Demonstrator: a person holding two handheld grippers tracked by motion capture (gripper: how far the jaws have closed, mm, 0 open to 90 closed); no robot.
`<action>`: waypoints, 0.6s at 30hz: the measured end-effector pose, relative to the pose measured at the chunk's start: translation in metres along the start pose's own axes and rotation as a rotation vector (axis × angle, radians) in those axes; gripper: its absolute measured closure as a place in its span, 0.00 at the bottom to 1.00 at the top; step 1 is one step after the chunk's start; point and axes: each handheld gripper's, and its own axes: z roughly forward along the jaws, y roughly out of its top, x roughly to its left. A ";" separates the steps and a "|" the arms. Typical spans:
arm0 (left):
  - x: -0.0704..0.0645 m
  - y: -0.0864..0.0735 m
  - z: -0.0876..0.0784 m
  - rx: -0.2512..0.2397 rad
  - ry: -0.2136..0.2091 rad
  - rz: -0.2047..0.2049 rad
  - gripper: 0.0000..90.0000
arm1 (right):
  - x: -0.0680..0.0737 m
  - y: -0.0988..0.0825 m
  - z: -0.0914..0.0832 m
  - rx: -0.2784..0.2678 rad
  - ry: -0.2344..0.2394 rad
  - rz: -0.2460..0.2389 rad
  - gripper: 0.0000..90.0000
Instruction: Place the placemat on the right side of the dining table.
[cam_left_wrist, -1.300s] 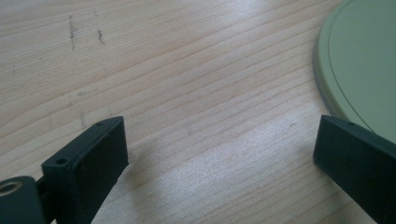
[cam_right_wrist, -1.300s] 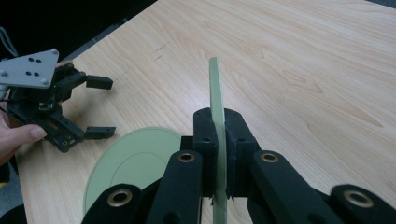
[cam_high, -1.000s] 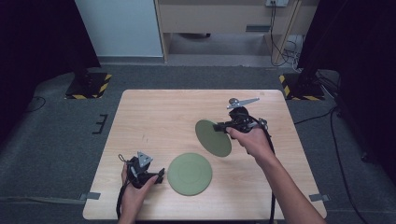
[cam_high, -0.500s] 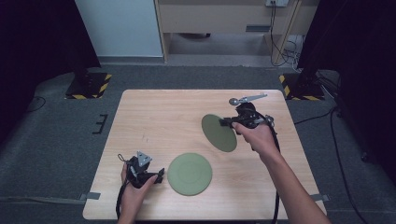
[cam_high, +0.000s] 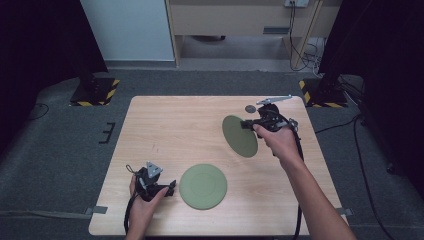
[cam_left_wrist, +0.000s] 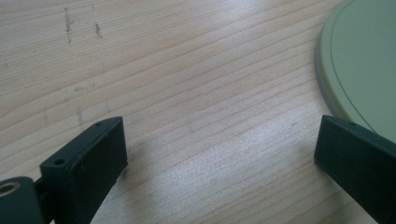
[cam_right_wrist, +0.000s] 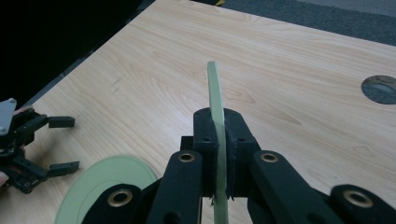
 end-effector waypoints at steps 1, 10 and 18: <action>0.000 0.000 0.000 0.000 0.000 -0.001 0.02 | -0.001 0.001 0.000 -0.002 -0.004 0.001 0.95; 0.001 0.000 0.000 0.004 -0.004 -0.006 0.02 | -0.007 0.003 0.003 -0.014 -0.037 0.030 0.95; 0.001 0.000 0.000 0.006 -0.006 -0.013 0.02 | -0.014 0.005 0.008 -0.011 -0.064 0.042 0.95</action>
